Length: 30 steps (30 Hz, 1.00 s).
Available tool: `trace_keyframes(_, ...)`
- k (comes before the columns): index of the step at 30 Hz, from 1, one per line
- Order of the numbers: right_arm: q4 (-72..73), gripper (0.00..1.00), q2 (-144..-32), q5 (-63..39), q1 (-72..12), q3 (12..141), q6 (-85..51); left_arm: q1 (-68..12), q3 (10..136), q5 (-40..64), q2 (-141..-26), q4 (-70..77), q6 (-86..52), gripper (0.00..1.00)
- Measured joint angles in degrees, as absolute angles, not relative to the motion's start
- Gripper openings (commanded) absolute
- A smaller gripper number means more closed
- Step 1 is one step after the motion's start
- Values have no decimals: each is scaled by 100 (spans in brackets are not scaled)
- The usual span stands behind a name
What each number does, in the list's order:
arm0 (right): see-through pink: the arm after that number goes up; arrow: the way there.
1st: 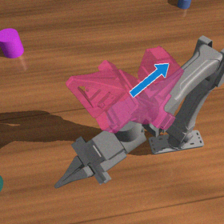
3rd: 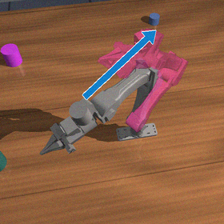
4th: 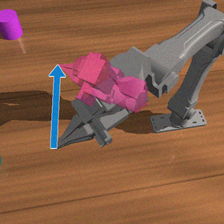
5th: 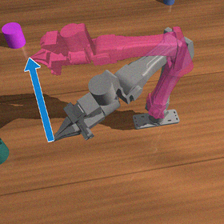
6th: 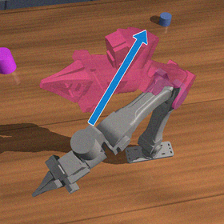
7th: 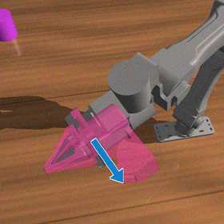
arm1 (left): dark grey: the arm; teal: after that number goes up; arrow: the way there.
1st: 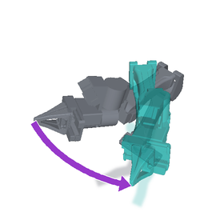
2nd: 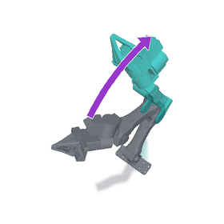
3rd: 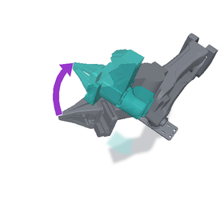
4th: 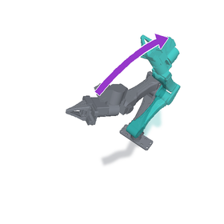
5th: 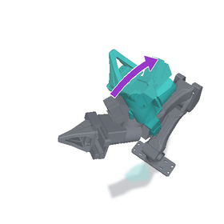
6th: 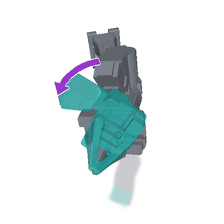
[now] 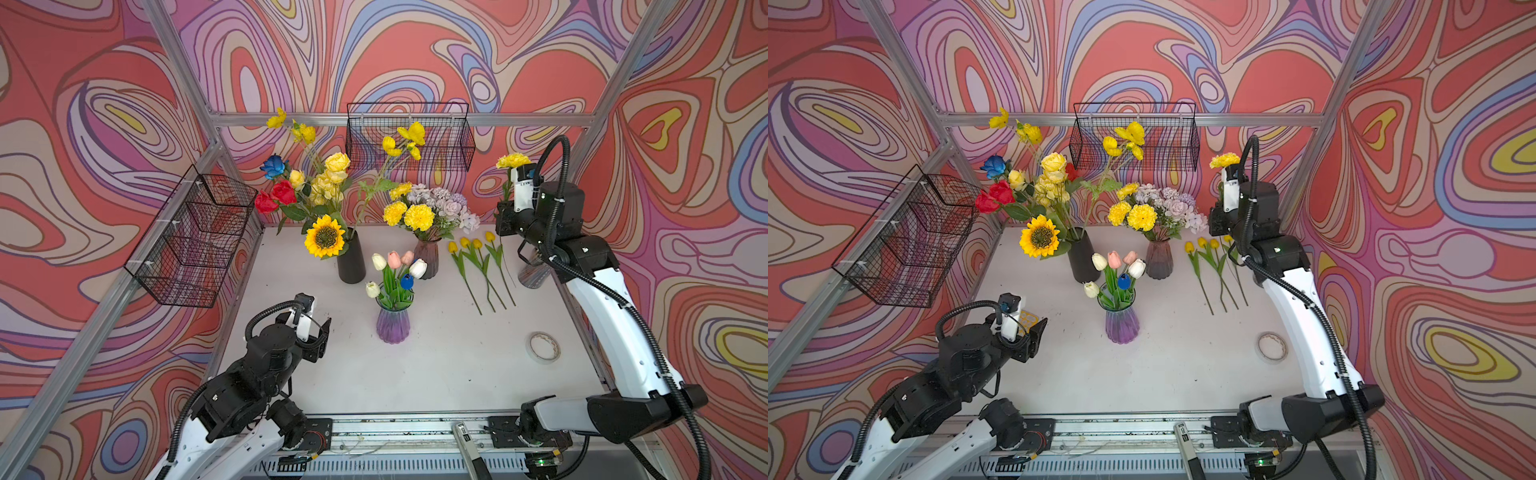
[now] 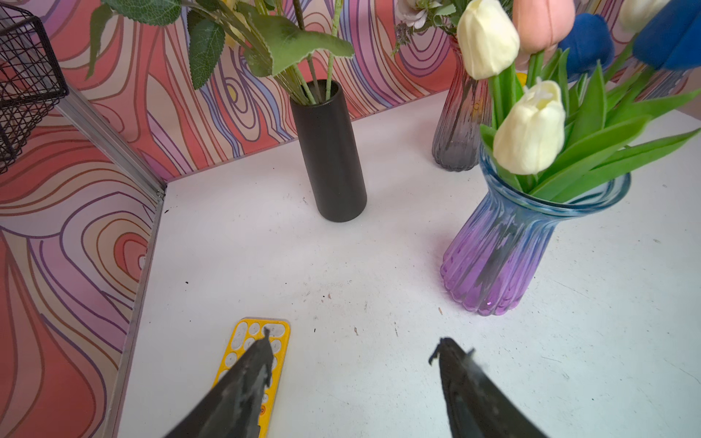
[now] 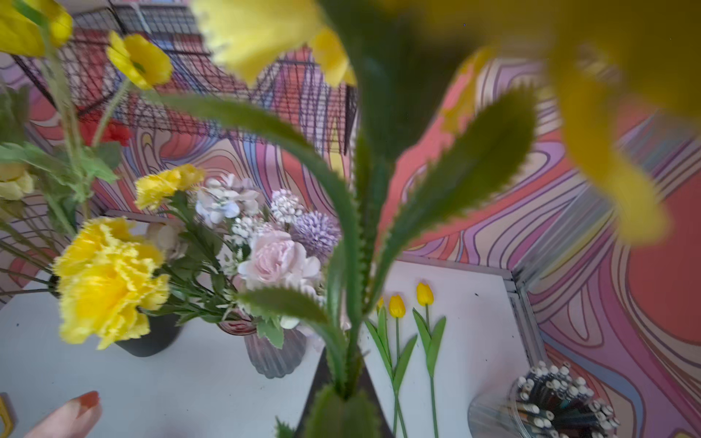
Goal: Pick out yellow flowers from the vase
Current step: Place the flower at the center of the board.
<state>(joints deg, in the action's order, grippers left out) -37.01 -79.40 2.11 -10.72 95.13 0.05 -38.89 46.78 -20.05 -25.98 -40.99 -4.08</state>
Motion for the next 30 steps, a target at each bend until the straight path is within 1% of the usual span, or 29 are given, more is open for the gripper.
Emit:
trace_keyframes(4, -3671, 0, -8145, -3, -698, 9188, -113, -3889, 4637, -1999, -2423, -4130, -405, 73)
trace_keyframes(8, -3573, 0, -8423, -226, -493, 8882, -224, -3889, 4602, -1999, -2296, -4154, -362, 73)
trace_keyframes(23, -3208, 0, -8906, -567, -113, 8125, -331, -3889, 4338, -1997, -2062, -4176, -301, 74)
trace_keyframes(30, -2961, 0, -9415, -786, -40, 7839, -351, -3889, 4160, -1999, -1931, -4121, -301, 74)
